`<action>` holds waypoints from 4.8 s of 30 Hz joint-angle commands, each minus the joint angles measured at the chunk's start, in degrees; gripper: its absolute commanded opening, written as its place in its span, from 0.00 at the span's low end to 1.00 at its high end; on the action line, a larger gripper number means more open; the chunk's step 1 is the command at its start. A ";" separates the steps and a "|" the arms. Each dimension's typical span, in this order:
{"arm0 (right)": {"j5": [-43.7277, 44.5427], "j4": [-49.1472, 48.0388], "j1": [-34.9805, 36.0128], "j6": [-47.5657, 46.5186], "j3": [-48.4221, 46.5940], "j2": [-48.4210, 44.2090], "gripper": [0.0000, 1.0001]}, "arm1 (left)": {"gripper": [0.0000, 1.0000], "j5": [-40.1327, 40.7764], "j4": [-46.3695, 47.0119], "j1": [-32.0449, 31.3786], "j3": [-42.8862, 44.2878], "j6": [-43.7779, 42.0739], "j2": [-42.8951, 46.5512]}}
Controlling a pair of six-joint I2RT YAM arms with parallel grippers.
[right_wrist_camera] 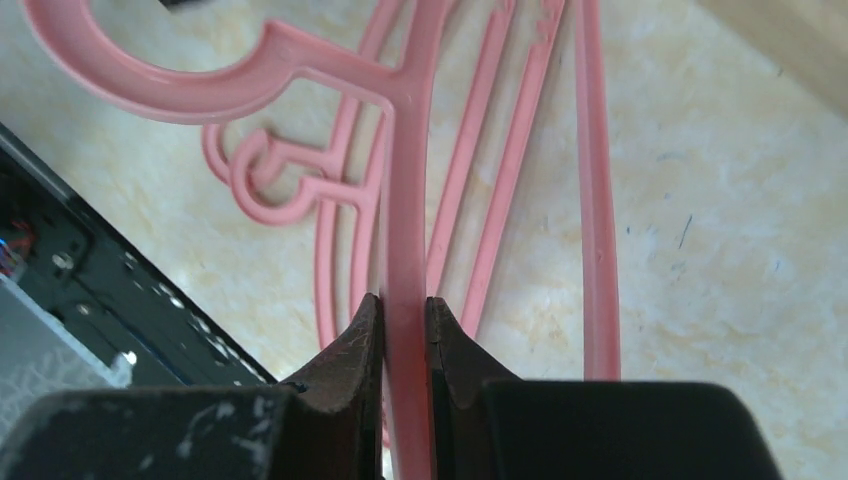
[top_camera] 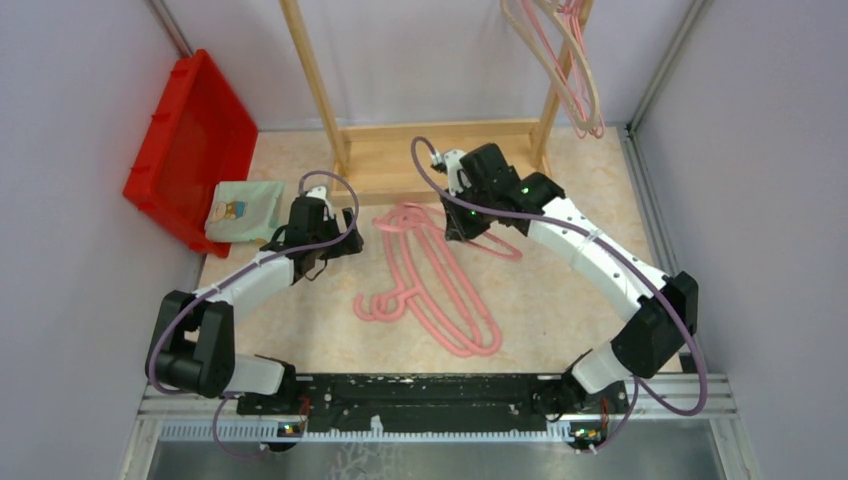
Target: Organize the hangers
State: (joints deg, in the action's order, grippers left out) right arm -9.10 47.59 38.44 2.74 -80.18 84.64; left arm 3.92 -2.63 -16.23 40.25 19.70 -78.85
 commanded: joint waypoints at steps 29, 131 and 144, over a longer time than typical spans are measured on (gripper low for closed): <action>-8.51 -0.34 -0.82 7.65 -4.23 -6.35 0.00 | 0.99 2.71 -2.10 0.31 -2.37 0.93 8.17; 21.58 -8.13 2.15 13.07 -1.01 -16.60 0.67 | 1.00 1.37 -1.14 0.24 0.11 1.32 0.66; 17.22 -16.19 12.77 12.68 24.84 -16.61 0.63 | 1.00 0.03 0.00 0.24 -1.14 1.79 -0.87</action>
State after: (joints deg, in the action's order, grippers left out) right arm 10.46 39.27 46.70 15.92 -59.94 66.39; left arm 5.26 -4.16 -16.23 38.81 20.84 -78.56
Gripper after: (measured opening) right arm 0.650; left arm 0.998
